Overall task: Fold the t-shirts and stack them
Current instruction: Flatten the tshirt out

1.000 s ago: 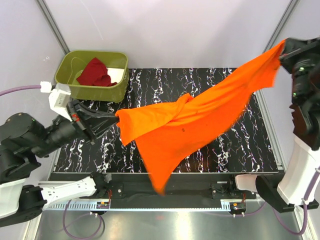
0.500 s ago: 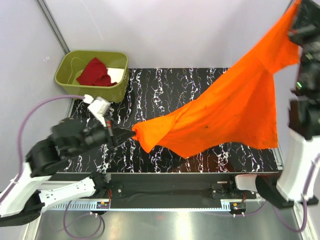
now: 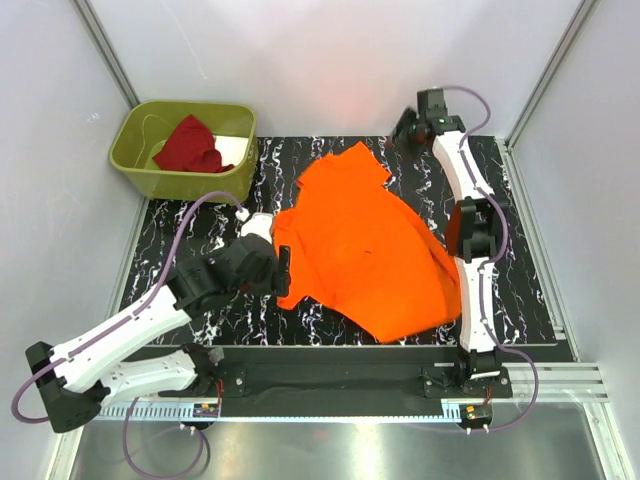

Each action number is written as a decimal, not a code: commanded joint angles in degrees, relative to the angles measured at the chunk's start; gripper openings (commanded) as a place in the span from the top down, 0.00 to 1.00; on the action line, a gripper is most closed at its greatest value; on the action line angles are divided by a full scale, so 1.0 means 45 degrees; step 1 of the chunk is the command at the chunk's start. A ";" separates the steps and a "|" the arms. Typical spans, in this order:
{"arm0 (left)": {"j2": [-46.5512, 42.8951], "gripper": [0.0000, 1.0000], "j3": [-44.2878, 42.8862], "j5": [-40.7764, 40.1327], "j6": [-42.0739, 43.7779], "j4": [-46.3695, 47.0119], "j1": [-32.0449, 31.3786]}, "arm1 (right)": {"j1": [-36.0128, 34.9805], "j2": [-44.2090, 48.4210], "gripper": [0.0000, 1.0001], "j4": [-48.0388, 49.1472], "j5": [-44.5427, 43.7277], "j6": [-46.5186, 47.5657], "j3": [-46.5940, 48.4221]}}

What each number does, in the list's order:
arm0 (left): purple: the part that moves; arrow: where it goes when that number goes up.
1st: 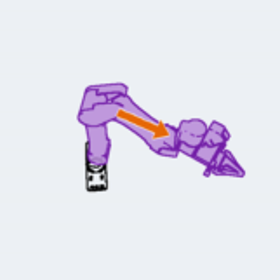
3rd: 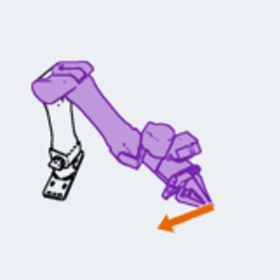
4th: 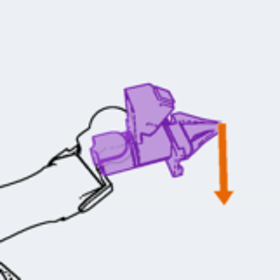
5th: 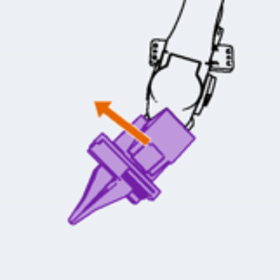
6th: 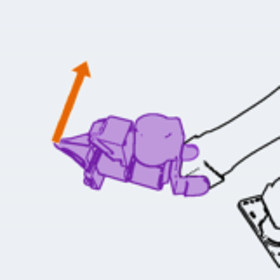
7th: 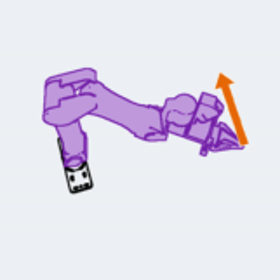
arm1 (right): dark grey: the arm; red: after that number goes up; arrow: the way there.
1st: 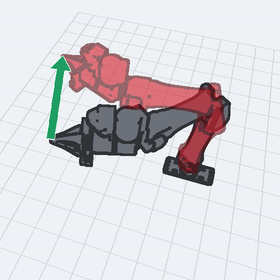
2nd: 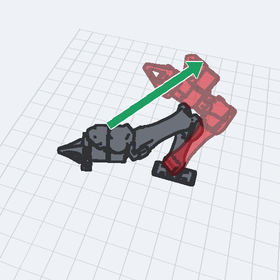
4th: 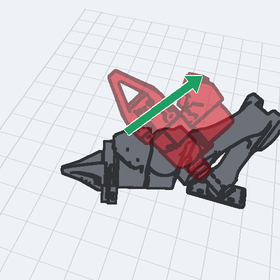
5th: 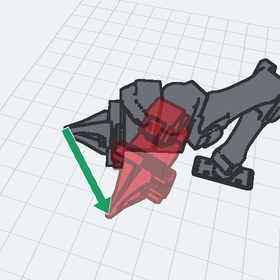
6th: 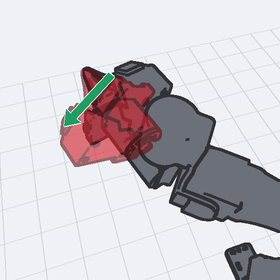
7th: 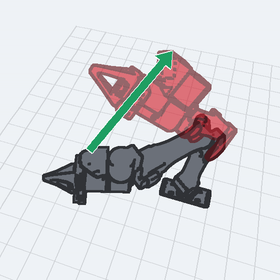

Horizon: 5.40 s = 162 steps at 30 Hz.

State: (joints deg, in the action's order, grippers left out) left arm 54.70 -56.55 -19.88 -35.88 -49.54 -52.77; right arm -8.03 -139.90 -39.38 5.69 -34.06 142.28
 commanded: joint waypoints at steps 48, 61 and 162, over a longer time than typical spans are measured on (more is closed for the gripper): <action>1.1731 0.65 -0.4405 0.3111 0.2016 0.1184 0.2392 | -0.1672 1.3470 0.83 -0.1953 0.0863 -0.3289 -2.0953; 1.2103 0.58 -0.4581 0.2269 0.1723 0.0911 0.1845 | -0.1672 1.3490 0.83 -0.1504 0.1215 -0.3329 -2.1285; 0.7730 1.00 -0.0576 0.5862 0.2778 0.3216 0.3446 | 0.1414 0.8395 0.88 -0.1426 -0.0348 -0.1611 -1.8865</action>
State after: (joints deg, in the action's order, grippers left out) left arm 92.40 -58.59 5.02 -23.77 -35.92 -37.60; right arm -2.35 -99.92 -49.21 10.96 -44.60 55.59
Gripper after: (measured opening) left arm 0.012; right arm 0.122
